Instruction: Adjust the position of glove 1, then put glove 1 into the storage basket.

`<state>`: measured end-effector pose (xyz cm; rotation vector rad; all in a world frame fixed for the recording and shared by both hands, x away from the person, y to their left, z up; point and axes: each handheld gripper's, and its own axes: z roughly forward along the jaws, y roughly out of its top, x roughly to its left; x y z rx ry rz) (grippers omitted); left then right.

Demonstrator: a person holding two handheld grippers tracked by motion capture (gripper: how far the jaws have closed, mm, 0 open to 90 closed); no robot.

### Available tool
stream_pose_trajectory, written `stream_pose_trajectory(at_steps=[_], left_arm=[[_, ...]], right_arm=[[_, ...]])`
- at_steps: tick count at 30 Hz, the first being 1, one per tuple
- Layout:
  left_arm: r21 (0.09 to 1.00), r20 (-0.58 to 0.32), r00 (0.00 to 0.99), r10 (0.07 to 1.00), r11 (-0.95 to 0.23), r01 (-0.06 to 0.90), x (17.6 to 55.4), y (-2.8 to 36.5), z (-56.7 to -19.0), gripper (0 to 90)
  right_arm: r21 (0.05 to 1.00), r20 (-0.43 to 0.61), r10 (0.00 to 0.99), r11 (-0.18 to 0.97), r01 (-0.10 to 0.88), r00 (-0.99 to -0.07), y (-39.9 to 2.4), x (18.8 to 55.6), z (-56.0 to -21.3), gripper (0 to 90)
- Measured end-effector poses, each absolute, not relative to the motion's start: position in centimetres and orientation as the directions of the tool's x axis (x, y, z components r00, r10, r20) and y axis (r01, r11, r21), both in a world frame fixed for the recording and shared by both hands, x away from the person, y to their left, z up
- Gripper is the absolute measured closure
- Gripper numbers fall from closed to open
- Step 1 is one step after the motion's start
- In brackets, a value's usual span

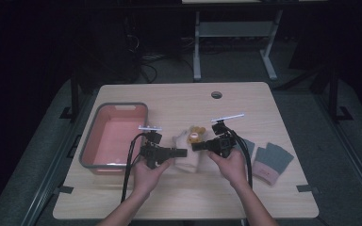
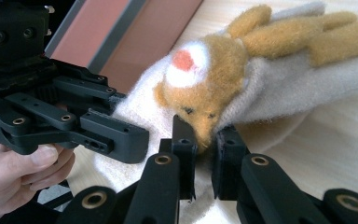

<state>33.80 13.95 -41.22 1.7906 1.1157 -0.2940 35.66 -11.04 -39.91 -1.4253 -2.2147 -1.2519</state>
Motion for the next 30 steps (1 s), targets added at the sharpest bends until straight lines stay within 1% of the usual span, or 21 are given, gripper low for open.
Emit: stream_pose_trajectory(at_steps=[10,26,30], left_arm=[[0.614,-0.620,0.554,0.556,-0.096,0.784,34.3,14.9,-39.7,68.8],[0.617,-0.621,0.556,0.553,-0.092,0.781,34.8,15.6,-38.4,68.9],[0.616,-0.621,0.557,0.552,-0.097,0.782,34.8,15.6,-38.3,68.9]], right_arm=[[0.552,0.561,0.643,0.179,0.814,-0.522,-10.0,36.2,-37.7,81.5],[0.562,0.555,0.636,0.188,0.806,-0.536,-9.2,37.0,-36.6,81.5],[0.552,0.560,0.637,0.190,0.812,-0.530,-9.2,37.0,-36.5,81.6]])
